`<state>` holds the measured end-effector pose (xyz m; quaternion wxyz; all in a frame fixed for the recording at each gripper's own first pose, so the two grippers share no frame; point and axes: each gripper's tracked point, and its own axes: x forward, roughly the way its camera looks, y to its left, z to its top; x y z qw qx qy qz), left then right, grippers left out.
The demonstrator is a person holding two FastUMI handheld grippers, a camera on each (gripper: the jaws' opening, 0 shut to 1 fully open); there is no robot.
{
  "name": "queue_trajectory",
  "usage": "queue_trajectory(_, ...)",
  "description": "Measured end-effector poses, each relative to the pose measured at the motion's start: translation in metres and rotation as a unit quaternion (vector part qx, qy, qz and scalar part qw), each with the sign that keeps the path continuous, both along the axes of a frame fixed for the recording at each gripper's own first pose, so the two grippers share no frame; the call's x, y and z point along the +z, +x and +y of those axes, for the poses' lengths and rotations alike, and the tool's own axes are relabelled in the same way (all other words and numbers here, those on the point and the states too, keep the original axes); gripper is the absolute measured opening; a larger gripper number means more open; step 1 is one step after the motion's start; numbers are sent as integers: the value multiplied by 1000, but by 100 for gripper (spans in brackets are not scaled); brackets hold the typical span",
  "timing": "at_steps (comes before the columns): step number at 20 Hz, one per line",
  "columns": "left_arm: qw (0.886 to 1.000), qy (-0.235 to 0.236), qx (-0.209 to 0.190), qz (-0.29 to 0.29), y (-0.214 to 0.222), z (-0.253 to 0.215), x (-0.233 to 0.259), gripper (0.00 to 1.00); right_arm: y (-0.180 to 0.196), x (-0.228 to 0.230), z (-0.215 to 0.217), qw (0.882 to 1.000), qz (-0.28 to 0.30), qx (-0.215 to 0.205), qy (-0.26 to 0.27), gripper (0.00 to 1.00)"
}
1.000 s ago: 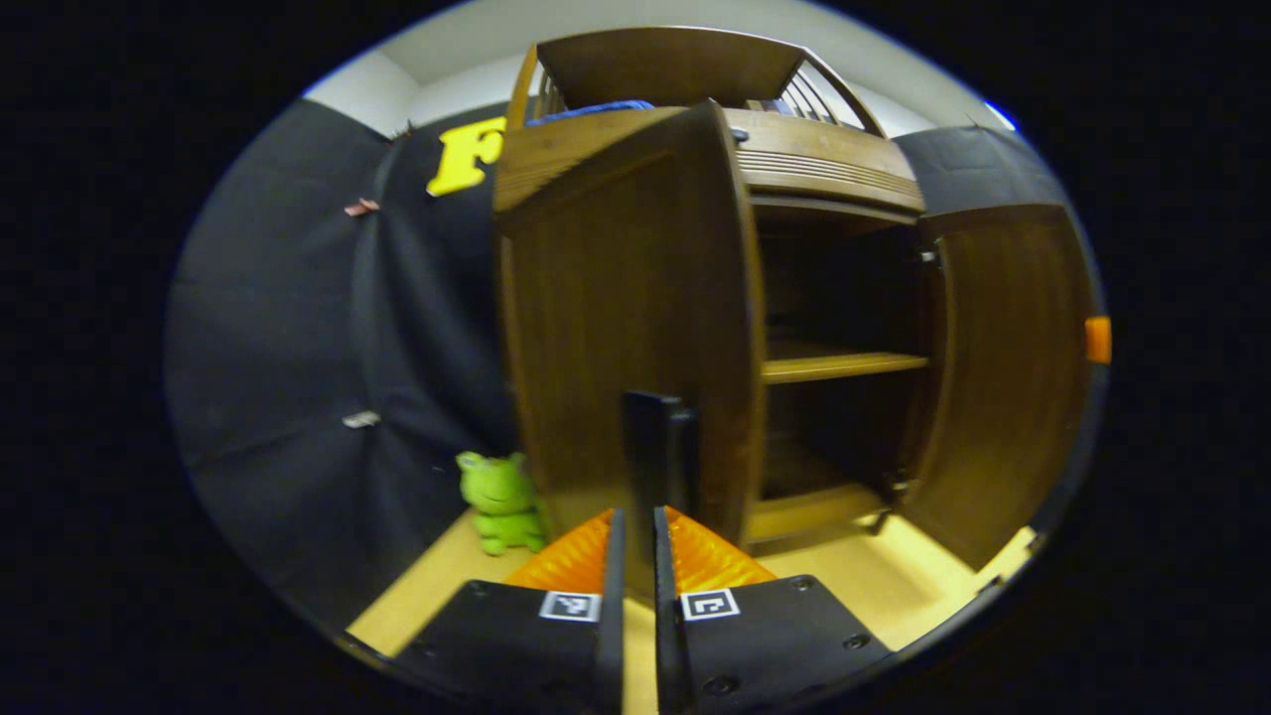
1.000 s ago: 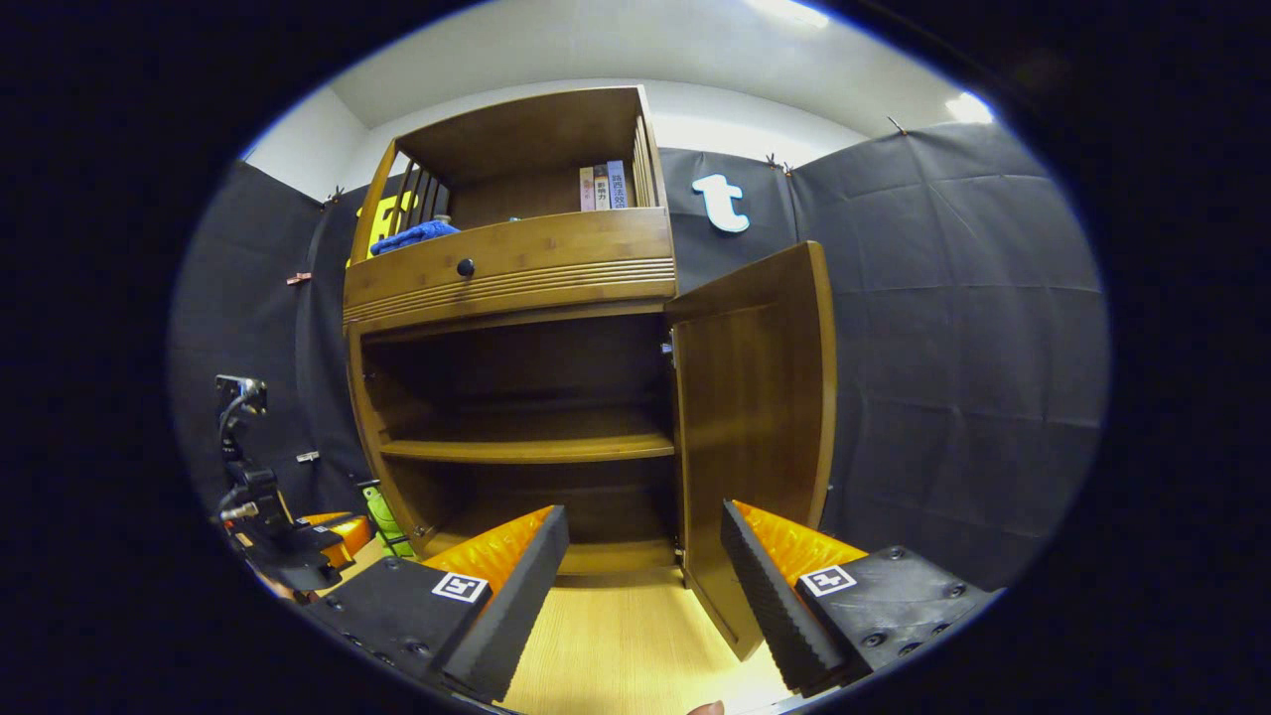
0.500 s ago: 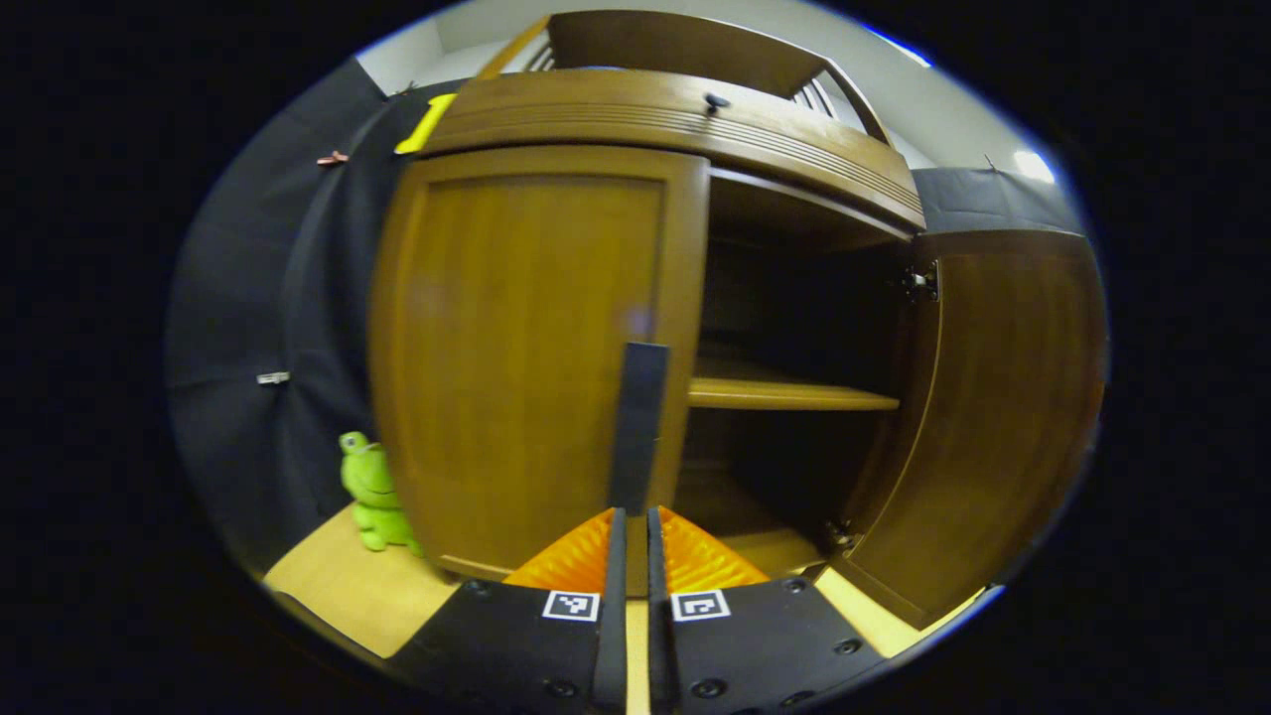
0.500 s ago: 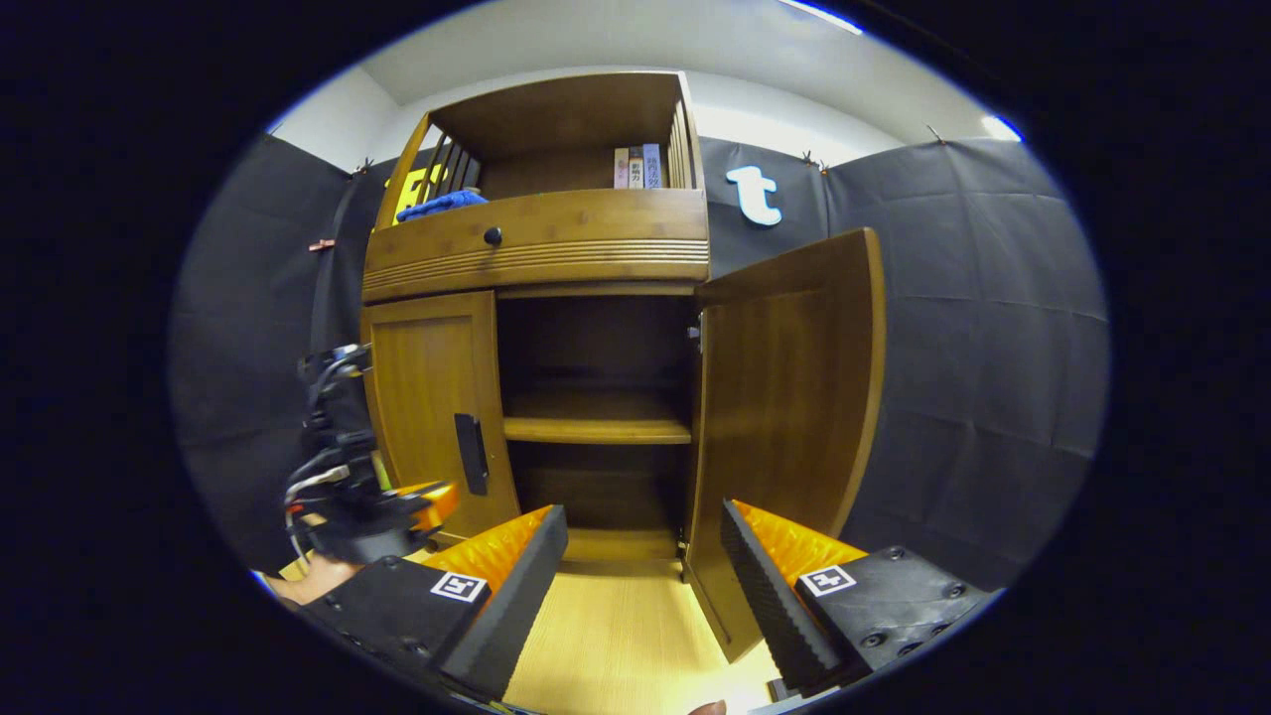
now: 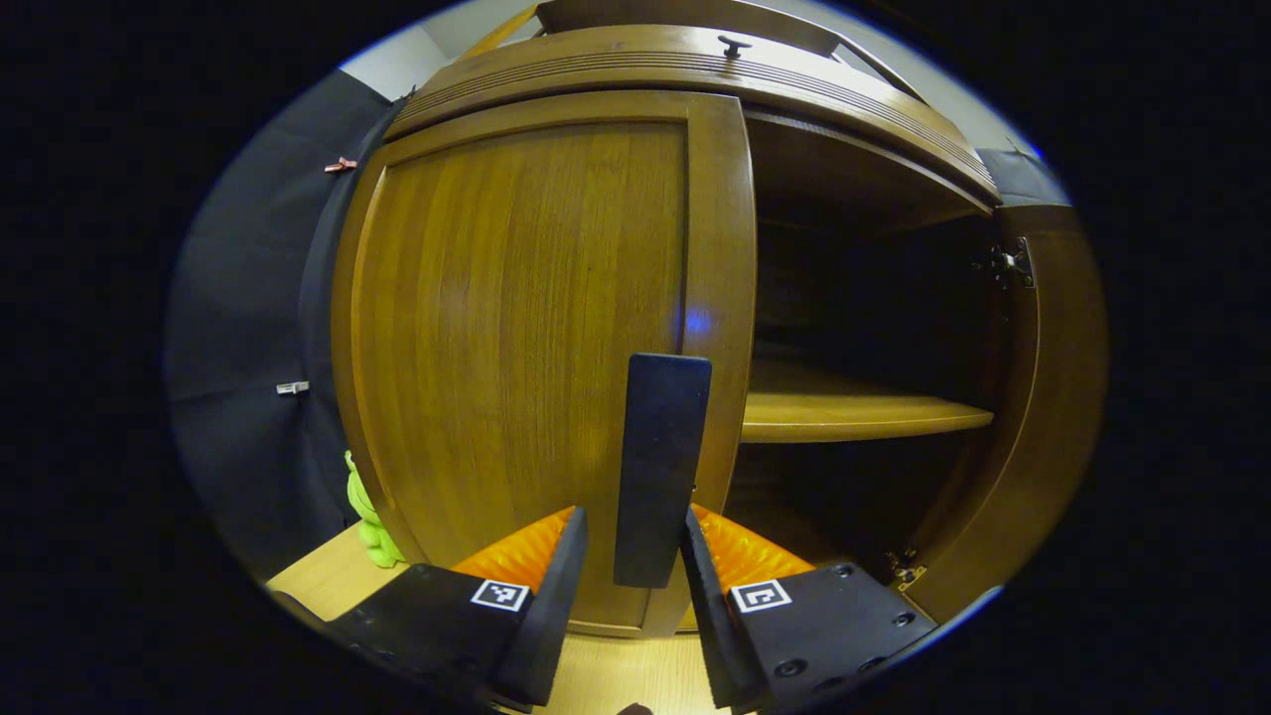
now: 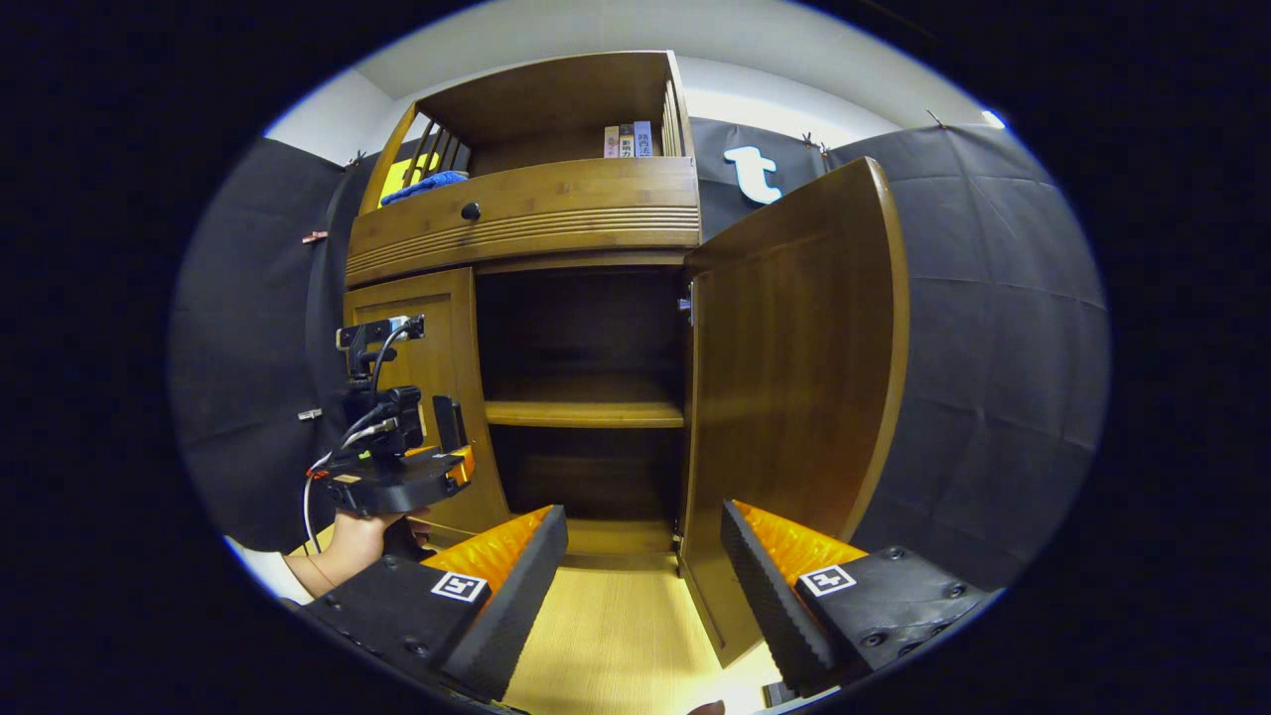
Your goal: Open the right door of the double-door shoe cabinet with the right hand, and open the left door with the left hand.
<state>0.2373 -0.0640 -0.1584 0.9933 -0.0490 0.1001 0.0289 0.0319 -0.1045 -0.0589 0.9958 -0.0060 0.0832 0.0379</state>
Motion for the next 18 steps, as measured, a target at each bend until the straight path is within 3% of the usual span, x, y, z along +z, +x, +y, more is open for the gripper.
queue_trajectory(1, 1000, -6, -2, -4, 2, 1, 3, 59, 1, 1, 1, 1000, -1, 1, 1, 98)
queue_trajectory(3, 1000, -25, -18, -6, 8, -3, 7, 58, 2, 3, 5, 1000, -4, 4, -3, 98)
queue_trajectory(5, 1000, -7, -23, -3, 8, -6, 7, 45, -1, 2, 7, 1000, -5, 5, -9, 93)
queue_trajectory(6, 1000, 15, -20, -3, 5, -3, 6, 37, -2, 1, 6, 1000, -3, 4, -9, 98)
queue_trajectory(8, 999, 31, -12, -7, -5, -2, 7, 29, -6, 1, 8, 1000, -1, 2, -5, 98)
queue_trajectory(14, 999, 41, -22, -12, -83, 22, 8, 25, -21, 13, 21, 1000, -14, 5, -1, 98)
queue_trajectory(18, 999, 46, -7, -8, -140, 60, 9, 24, -37, 18, 40, 1000, -19, 17, 1, 98)
